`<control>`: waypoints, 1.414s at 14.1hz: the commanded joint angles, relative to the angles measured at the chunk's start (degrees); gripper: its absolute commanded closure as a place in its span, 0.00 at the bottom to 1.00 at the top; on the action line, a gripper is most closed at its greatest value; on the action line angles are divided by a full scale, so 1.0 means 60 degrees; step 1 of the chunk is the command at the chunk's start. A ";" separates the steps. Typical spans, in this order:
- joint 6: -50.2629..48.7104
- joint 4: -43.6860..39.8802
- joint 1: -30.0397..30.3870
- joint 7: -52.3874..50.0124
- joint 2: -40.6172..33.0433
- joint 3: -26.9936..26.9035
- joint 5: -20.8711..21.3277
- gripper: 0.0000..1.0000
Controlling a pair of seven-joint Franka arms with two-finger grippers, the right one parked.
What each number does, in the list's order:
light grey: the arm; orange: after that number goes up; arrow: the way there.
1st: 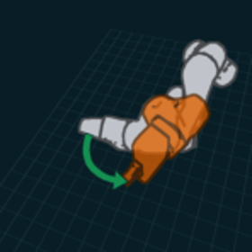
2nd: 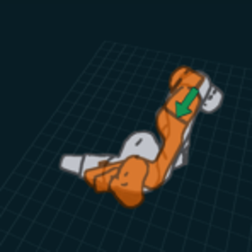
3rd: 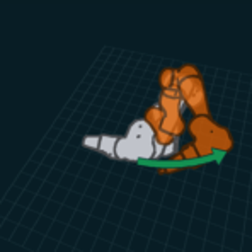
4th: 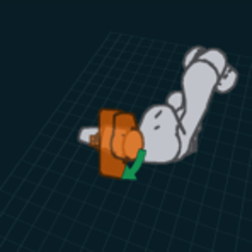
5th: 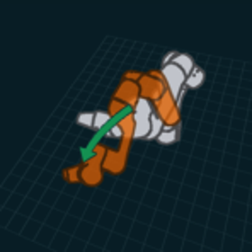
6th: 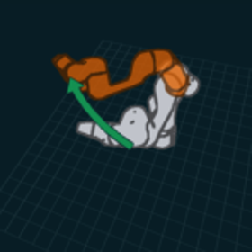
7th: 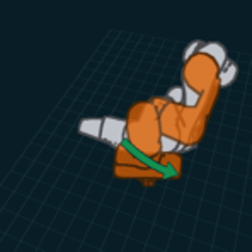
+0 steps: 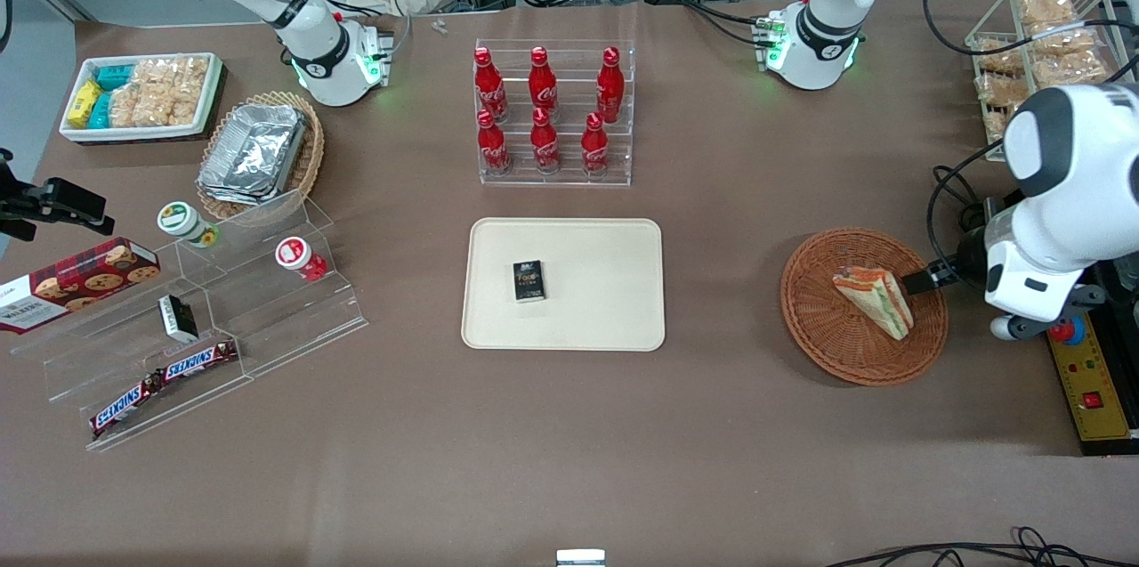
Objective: Place sandwich from basket to tray
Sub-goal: 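Move the left gripper down over the wrapped sandwich in the wicker basket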
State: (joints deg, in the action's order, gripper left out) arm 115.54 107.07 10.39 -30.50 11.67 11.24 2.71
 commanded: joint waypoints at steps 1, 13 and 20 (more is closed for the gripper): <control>0.0838 0.1005 0.0056 -0.1535 -0.0144 0.0061 0.0090 0.00; 0.2555 0.2049 0.0086 -0.2634 0.0589 -0.0291 -0.0056 0.00; 0.2511 0.1653 0.0012 -0.3090 0.0823 -0.0262 -0.0056 0.00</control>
State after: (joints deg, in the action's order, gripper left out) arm 130.69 118.71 10.47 -47.12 15.30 9.26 2.51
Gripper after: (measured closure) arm 0.000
